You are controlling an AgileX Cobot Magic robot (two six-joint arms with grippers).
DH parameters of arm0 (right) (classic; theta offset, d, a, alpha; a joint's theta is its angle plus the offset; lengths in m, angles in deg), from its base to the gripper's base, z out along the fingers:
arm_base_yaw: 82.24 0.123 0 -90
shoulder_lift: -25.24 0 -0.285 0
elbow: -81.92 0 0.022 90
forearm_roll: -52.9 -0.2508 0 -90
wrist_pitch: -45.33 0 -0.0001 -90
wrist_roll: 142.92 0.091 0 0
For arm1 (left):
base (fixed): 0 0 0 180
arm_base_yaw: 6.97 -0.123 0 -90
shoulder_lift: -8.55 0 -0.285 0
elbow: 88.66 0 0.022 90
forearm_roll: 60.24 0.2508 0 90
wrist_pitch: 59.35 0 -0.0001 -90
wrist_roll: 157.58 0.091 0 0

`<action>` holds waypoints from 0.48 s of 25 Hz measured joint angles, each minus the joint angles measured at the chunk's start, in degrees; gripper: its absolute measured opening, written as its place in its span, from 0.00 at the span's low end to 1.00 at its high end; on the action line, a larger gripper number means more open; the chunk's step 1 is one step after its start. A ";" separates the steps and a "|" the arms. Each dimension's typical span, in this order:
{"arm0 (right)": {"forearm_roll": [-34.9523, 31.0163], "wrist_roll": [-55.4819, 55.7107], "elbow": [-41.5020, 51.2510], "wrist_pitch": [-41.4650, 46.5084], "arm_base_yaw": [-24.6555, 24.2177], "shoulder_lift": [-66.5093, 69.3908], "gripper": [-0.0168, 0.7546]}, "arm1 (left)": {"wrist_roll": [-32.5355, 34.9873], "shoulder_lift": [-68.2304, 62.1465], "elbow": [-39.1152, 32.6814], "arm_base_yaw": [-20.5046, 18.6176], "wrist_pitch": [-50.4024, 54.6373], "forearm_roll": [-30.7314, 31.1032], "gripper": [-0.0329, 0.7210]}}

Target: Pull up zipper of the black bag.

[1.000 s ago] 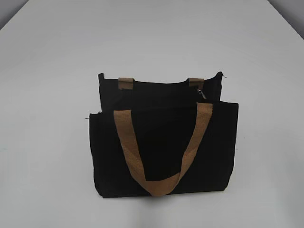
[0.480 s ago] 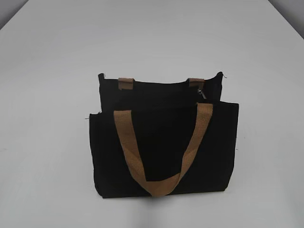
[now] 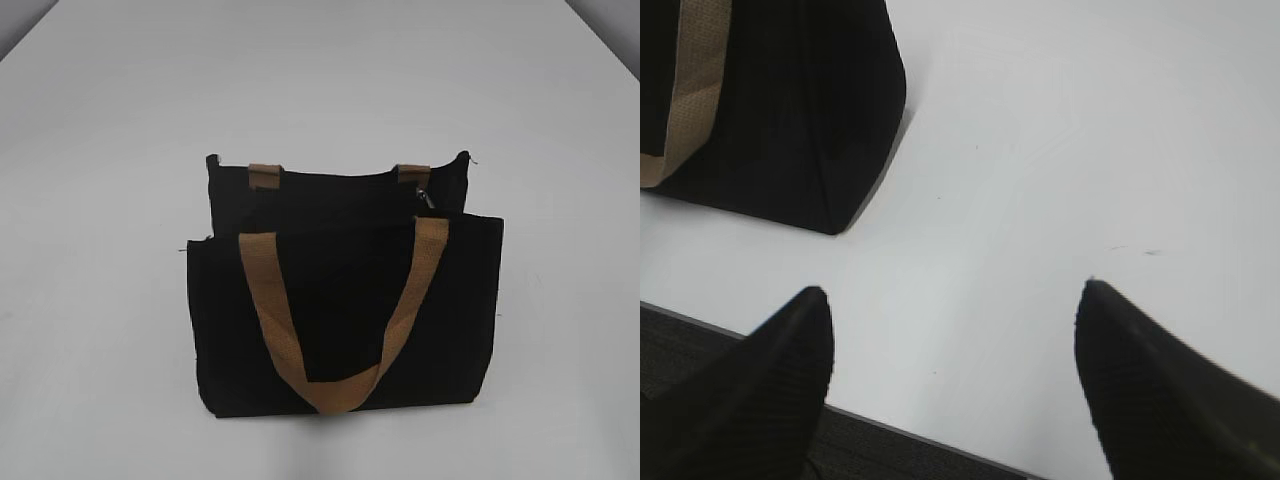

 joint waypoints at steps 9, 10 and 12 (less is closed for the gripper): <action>-0.05 0.00 0.00 0.00 0.00 0.00 0.77 | 0.04 0.00 -0.04 0.00 -0.05 -0.24 0.46; -0.05 0.00 0.00 0.00 0.00 0.00 0.77 | 0.04 0.00 -0.04 0.00 -0.05 -0.24 0.45; -0.05 0.00 0.00 0.00 0.00 0.00 0.77 | 0.04 0.00 -0.04 0.00 -0.05 -0.24 0.45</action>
